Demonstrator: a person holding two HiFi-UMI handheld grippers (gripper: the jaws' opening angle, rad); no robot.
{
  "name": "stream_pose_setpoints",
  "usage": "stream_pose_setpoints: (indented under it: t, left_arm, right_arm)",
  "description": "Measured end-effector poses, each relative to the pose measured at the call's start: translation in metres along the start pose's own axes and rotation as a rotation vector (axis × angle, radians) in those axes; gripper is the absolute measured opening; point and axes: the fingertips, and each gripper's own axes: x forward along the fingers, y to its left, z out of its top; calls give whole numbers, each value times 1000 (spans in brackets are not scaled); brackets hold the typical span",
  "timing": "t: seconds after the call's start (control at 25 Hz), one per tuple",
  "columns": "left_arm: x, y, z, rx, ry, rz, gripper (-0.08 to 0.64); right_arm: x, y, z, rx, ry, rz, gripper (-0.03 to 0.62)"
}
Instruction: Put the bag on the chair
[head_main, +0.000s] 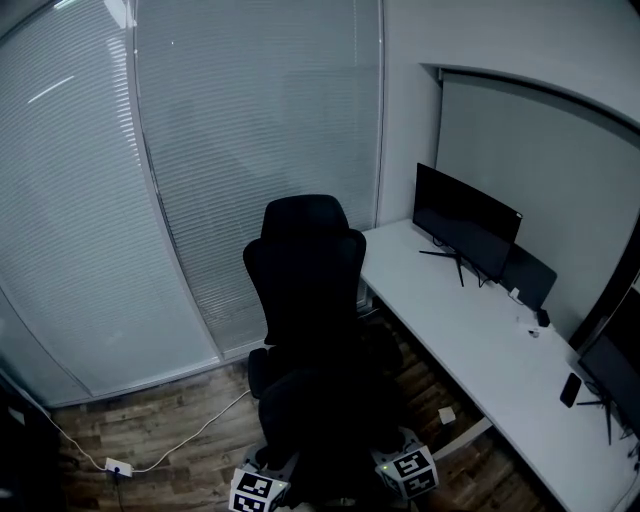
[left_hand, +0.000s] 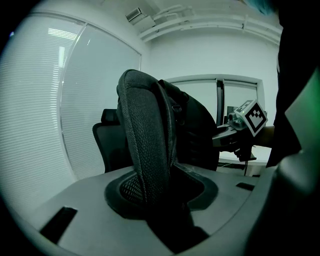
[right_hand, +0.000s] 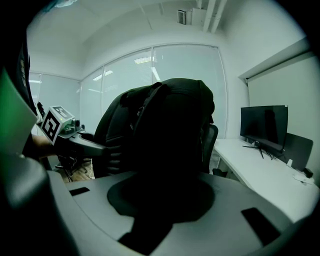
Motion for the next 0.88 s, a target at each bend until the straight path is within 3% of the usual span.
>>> stream_pose_setpoints:
  t: [0.52,0.88]
  left_arm:
    - [97,11,27,-11,19,23,169]
    - [146,45,40,-8,31,-45,169]
  right_arm:
    - [49,-96,6,-5,-1,30,120]
    - [89,-129,15,25,31,-33,120]
